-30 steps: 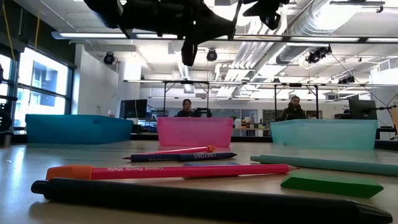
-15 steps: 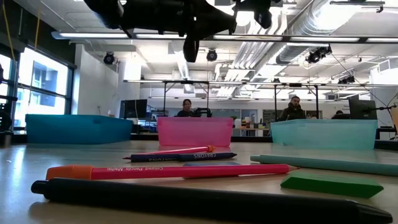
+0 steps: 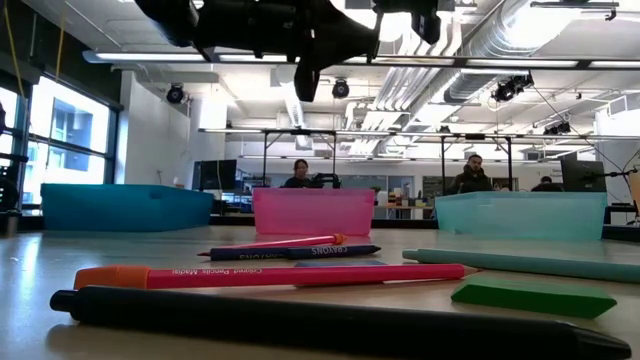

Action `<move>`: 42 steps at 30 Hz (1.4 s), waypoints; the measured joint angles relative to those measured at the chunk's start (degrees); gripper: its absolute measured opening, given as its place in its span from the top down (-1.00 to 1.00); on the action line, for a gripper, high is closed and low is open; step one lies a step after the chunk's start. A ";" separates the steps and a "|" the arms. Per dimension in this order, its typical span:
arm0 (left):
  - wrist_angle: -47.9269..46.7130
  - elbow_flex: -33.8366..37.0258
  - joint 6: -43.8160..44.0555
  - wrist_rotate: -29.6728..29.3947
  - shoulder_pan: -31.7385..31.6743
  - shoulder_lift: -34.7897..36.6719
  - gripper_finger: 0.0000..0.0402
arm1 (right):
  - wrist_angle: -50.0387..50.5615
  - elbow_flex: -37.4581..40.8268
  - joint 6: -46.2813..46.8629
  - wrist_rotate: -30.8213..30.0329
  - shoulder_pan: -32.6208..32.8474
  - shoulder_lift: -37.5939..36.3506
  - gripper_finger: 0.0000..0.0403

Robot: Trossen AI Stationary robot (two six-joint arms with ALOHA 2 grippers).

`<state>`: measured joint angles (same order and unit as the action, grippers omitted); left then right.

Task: Sort crayons/erasers/pens/pencils in bins
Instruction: Put the black pen into the orange bin

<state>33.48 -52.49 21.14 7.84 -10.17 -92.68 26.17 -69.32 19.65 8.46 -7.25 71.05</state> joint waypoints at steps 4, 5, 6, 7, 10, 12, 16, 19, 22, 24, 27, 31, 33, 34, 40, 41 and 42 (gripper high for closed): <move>-4.68 -0.04 -3.60 0.08 0.00 0.13 0.60 | 2.84 0.04 0.99 -1.34 1.04 0.15 0.96; -6.43 -0.04 -4.21 0.07 0.00 0.11 0.56 | 4.28 0.04 1.40 -1.96 1.35 0.09 0.96; -7.81 -0.04 -4.89 0.04 0.00 0.09 0.52 | 6.03 0.04 2.10 -2.39 1.66 0.07 0.96; -8.97 -0.04 -5.55 0.04 0.00 0.09 0.48 | 7.89 0.04 2.87 -2.65 1.94 0.10 0.95; -13.13 -0.04 -6.99 0.03 -0.01 0.09 0.37 | 13.33 0.04 6.22 -3.72 3.10 0.11 0.93; -16.75 -0.03 -7.70 0.09 -0.39 0.80 0.32 | 17.11 0.04 8.66 -3.83 4.25 0.11 0.93; -24.14 -0.02 -8.91 0.09 -1.65 2.87 0.27 | 24.12 0.04 13.48 -3.73 7.49 0.09 0.92; -27.32 0.00 -9.67 0.04 -2.74 4.96 0.27 | 28.68 0.04 16.74 -3.90 10.63 0.09 0.92; -29.43 0.00 -11.49 0.00 -3.74 7.12 0.29 | 32.05 0.04 19.83 -4.68 14.01 0.09 0.92; -30.53 0.00 -12.43 -0.07 -4.23 8.41 0.31 | 33.60 0.04 21.82 -5.98 16.40 0.09 0.92; -31.17 0.00 -13.80 -0.06 -4.90 10.13 0.32 | 35.22 0.04 24.96 -8.36 19.87 0.09 0.92; -32.96 0.00 -14.33 -0.09 -5.89 11.37 0.34 | 37.98 0.04 30.19 -12.31 24.77 0.07 0.92; -34.16 0.00 -14.33 -0.09 -6.36 11.76 0.34 | 39.79 0.04 33.80 -13.77 27.32 0.07 0.92; -35.14 0.00 -14.33 -0.09 -6.60 11.97 0.34 | 40.62 0.04 35.89 -14.45 28.66 0.07 0.92; -37.05 0.00 -14.31 -0.37 -6.80 12.07 0.34 | 43.18 0.07 47.04 -17.86 37.10 0.04 0.92; -37.23 0.00 -14.24 -0.37 -6.71 12.07 0.34 | 43.46 0.07 48.47 -18.31 38.47 0.05 0.92; -37.54 0.00 -13.83 -0.39 -6.56 12.07 0.34 | 43.70 0.11 49.86 -18.91 39.81 0.11 0.92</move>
<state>-4.06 -52.49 7.31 7.45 -16.73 -80.62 69.87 -69.21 69.51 -10.45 32.55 71.16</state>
